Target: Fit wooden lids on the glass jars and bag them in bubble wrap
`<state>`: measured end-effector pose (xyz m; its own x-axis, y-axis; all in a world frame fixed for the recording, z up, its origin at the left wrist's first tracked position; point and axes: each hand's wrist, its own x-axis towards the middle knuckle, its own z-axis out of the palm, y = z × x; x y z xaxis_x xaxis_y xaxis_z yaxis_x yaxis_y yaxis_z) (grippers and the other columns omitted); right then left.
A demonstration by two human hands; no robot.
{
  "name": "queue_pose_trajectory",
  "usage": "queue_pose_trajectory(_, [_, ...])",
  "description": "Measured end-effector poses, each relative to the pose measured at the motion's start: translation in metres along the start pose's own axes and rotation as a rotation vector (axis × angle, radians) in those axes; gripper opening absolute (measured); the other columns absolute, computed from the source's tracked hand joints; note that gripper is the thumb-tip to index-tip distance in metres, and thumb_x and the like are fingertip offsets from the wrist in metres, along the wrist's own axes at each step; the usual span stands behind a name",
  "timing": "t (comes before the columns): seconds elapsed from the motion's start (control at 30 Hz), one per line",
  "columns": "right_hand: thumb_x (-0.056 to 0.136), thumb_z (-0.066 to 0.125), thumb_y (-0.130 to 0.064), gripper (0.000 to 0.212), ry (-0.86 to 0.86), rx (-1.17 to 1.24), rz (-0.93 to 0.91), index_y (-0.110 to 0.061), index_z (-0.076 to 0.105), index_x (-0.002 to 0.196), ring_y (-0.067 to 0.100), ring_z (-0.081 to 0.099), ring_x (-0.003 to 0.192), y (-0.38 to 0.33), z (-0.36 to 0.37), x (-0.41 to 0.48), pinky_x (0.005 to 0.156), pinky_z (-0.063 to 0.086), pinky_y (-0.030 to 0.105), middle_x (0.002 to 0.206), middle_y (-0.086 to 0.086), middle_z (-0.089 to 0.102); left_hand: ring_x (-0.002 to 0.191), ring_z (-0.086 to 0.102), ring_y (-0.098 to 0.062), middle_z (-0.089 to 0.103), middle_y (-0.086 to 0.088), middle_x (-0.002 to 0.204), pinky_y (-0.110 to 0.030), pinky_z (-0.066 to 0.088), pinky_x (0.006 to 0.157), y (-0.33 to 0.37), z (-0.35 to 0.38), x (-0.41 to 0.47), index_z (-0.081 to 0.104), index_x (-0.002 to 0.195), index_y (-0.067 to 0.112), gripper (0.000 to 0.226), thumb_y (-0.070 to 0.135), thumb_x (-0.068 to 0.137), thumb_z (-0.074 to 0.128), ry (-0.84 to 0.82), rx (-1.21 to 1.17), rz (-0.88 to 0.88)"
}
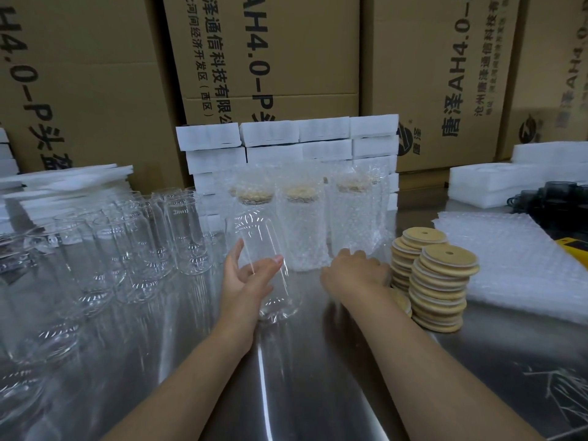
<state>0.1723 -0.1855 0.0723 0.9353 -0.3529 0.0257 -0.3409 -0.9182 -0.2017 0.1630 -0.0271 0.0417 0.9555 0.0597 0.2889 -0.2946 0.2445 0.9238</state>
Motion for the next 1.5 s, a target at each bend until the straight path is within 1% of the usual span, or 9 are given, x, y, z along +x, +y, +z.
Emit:
queue_pose_trajectory(0.17, [0.088, 0.041, -0.033, 0.057, -0.113, -0.006, -0.001, -0.018, 0.033, 0.142, 0.036, 0.035, 0.130, -0.004, 0.003, -0.001, 0.106, 0.030, 0.052, 0.143, 0.011, 0.038, 0.095, 0.064, -0.004, 0.063, -0.004, 0.114, -0.025, 0.049, 0.080, -0.001, -0.003, 0.004, 0.034, 0.143, 0.036, 0.081, 0.026, 0.075, 0.077, 0.067, 0.048, 0.058])
queue_pose_trajectory(0.37, [0.090, 0.046, -0.026, 0.055, -0.050, 0.133, -0.325, -0.018, 0.033, 0.142, 0.030, 0.035, 0.131, -0.015, 0.008, -0.011, 0.103, 0.032, 0.042, 0.142, 0.009, 0.037, 0.096, 0.065, -0.001, 0.064, -0.001, 0.115, -0.026, 0.049, 0.085, -0.002, -0.004, 0.004, 0.035, 0.137, 0.043, 0.089, 0.044, 0.059, 0.078, 0.070, 0.078, 0.075])
queue_pose_trajectory(0.47, [0.090, 0.044, -0.025, 0.054, 0.070, 0.056, -0.247, -0.015, 0.033, 0.141, 0.032, 0.034, 0.129, -0.014, 0.004, -0.009, 0.107, 0.027, 0.045, 0.142, 0.011, 0.037, 0.096, 0.064, 0.001, 0.065, 0.000, 0.116, -0.026, 0.048, 0.083, -0.003, -0.004, 0.005, 0.034, 0.135, 0.045, 0.089, 0.047, 0.057, 0.078, 0.087, 0.088, 0.076])
queue_pose_trajectory(0.63, [0.090, 0.046, -0.033, 0.050, -0.070, -0.052, -0.138, -0.014, 0.040, 0.136, 0.031, 0.041, 0.126, -0.008, 0.011, -0.005, 0.109, 0.027, 0.048, 0.137, 0.010, 0.045, 0.102, 0.061, 0.000, 0.060, 0.006, 0.114, -0.011, 0.043, 0.067, -0.006, -0.006, 0.007, 0.032, 0.142, 0.039, 0.097, 0.044, 0.059, 0.081, 0.128, 0.116, 0.133])
queue_pose_trajectory(0.77, [0.089, 0.050, -0.037, 0.052, -0.020, -0.034, -0.165, -0.015, 0.040, 0.134, 0.031, 0.041, 0.125, -0.009, 0.016, -0.003, 0.105, 0.029, 0.042, 0.137, 0.010, 0.044, 0.110, 0.058, -0.005, 0.058, 0.006, 0.117, -0.012, 0.042, 0.070, -0.009, -0.008, 0.010, 0.030, 0.144, 0.036, 0.088, 0.027, 0.073, 0.082, 0.135, 0.124, 0.150])
queue_pose_trajectory(0.9, [0.084, 0.055, -0.051, 0.064, 0.084, 0.015, -0.189, -0.016, 0.038, 0.135, 0.030, 0.039, 0.125, -0.014, 0.016, -0.003, 0.100, 0.030, 0.040, 0.136, 0.011, 0.044, 0.110, 0.055, -0.002, 0.056, 0.007, 0.120, -0.016, 0.043, 0.078, -0.007, -0.008, 0.008, 0.031, 0.143, 0.037, 0.098, 0.041, 0.060, 0.082, 0.115, 0.150, 0.172])
queue_pose_trajectory(1.07, [0.081, 0.060, -0.045, 0.067, 0.511, 0.604, -0.251, -0.018, 0.037, 0.138, 0.027, 0.036, 0.121, -0.019, 0.000, -0.011, 0.094, 0.037, 0.033, 0.125, 0.005, 0.034, 0.112, 0.053, -0.003, 0.053, 0.010, 0.118, -0.023, 0.040, 0.091, -0.009, -0.008, 0.007, 0.033, 0.140, 0.035, 0.097, 0.038, 0.061, 0.088, 0.132, 0.260, 0.232])
queue_pose_trajectory(1.23, [0.078, 0.072, -0.020, 0.051, 0.668, 1.335, -0.443, -0.029, 0.044, 0.119, -0.009, 0.046, 0.099, -0.028, -0.015, -0.029, 0.081, 0.040, 0.002, 0.113, -0.007, 0.029, 0.113, 0.050, 0.003, 0.051, 0.010, 0.123, -0.009, 0.034, 0.085, -0.010, -0.008, 0.005, 0.033, 0.142, 0.034, 0.096, 0.034, 0.063, 0.088, 0.100, 0.374, 0.294])
queue_pose_trajectory(1.5, [0.080, 0.069, -0.015, 0.030, 0.520, 1.625, -0.618, -0.024, 0.052, 0.103, 0.007, 0.063, 0.097, -0.035, -0.022, -0.049, 0.090, 0.051, 0.028, 0.107, 0.004, 0.061, 0.122, 0.047, 0.002, 0.050, 0.009, 0.131, 0.006, 0.031, 0.083, -0.010, -0.005, 0.000, 0.031, 0.141, 0.040, 0.098, 0.034, 0.062, 0.089, -0.012, 0.473, 0.328])
